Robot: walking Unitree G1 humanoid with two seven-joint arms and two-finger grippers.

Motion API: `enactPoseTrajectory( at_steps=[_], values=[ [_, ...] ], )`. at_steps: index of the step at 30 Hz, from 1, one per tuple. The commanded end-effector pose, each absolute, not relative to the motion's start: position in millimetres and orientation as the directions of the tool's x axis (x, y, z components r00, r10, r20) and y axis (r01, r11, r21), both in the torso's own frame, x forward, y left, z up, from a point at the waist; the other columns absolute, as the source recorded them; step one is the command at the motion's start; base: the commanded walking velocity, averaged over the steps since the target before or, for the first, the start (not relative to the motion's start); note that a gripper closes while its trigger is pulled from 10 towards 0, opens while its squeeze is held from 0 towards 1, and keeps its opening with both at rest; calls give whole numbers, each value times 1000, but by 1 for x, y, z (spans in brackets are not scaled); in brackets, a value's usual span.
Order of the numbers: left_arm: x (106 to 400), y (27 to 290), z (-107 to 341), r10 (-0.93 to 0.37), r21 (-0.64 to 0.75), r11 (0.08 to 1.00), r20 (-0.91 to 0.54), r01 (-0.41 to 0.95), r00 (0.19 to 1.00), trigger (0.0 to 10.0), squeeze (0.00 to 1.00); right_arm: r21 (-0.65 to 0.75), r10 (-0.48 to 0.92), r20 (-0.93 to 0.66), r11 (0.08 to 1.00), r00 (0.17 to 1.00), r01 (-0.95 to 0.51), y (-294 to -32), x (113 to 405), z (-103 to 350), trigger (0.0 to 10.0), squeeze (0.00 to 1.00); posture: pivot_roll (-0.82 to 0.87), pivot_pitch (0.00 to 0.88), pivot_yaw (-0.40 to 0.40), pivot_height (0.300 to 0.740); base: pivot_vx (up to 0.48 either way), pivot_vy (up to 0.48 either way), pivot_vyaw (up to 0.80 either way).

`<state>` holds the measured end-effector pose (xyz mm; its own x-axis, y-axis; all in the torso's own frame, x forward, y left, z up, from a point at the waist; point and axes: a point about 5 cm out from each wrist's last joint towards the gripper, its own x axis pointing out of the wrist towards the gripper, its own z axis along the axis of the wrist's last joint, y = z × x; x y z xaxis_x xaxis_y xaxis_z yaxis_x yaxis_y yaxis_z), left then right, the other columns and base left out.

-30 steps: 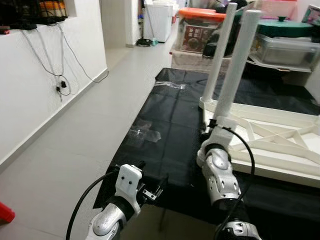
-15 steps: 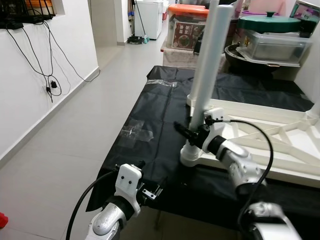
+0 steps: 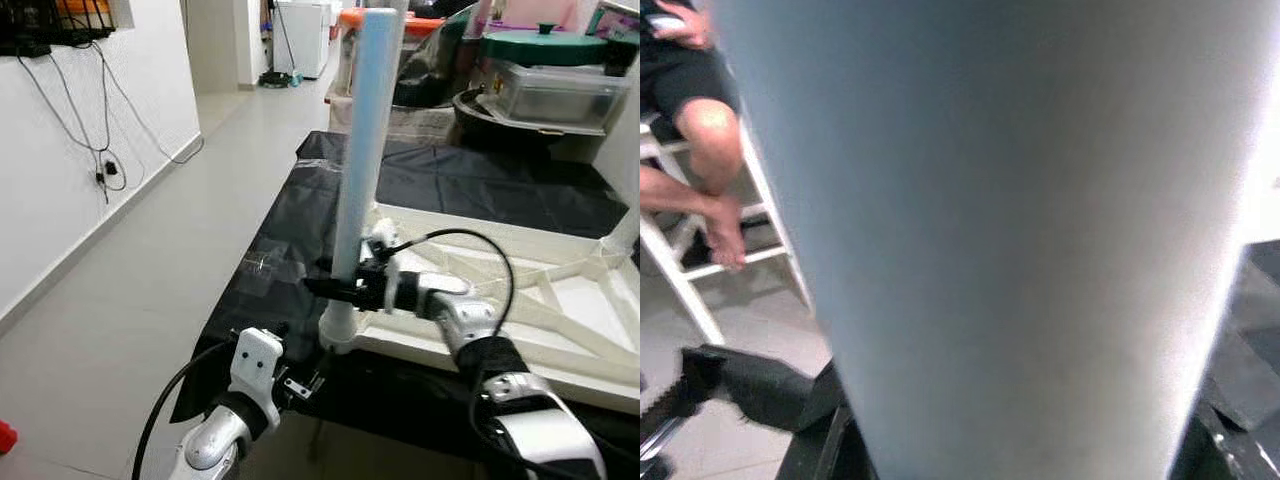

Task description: Building children table

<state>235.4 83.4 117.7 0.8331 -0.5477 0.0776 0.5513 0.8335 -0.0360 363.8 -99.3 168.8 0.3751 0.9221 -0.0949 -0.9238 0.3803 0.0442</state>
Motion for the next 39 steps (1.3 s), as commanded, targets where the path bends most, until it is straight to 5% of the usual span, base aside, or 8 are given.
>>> enactPoseTrajectory(
  at_steps=[1, 7, 9, 23, 24, 28, 29, 39],
  values=[
    [235, 83, 116, -550, -35, 832, 72, 553, 832, 10000, 0, 61, 908, -142, 405, 394, -912, -91, 364, 158, 0, 0, 189, 0, -78, 740, 0, 0, 0],
    [234, 83, 117, -551, -38, 832, 72, 554, 832, 10000, 0, 26, 616, -140, 785, 775, -620, -111, 381, 150, 0, 0, 173, 0, -65, 740, 0, 0, 0],
    [234, 83, 116, -553, -41, 830, 71, 557, 830, 10000, 0, 5, 59, -133, 998, 989, -58, -160, 386, 146, 0, 0, 159, 0, -57, 740, 0, 0, 0],
    [235, 83, 116, -556, -38, 828, 69, 559, 828, 10000, 0, 110, -377, -56, 918, 924, 381, -162, 350, 147, 0, 0, 160, 0, -60, 740, 0, 0, 0],
    [235, 83, 116, -555, -38, 829, 70, 558, 829, 10000, 0, 147, -264, -30, 953, 964, 265, -145, 354, 145, 10000, 1000, 161, 0, -63, 740, 0, 0, 0],
    [234, 82, 116, -554, -40, 830, 70, 557, 830, 10000, 0, 179, -107, 17, 978, 994, 102, -128, 359, 144, 10000, 1000, 164, 0, -64, 740, 0, 0, 0],
    [235, 83, 116, -553, -40, 830, 70, 556, 830, 10000, 0, 215, -23, 28, 976, 999, 16, -126, 362, 143, 10000, 0, 160, 0, -65, 740, 0, 0, 0],
    [236, 82, 115, -556, -42, 828, 71, 559, 828, 10000, 0, 224, 701, -24, 698, 712, -680, -126, 357, 140, 10000, 0, 164, 0, -63, 740, 0, 0, 0]
  ],
)
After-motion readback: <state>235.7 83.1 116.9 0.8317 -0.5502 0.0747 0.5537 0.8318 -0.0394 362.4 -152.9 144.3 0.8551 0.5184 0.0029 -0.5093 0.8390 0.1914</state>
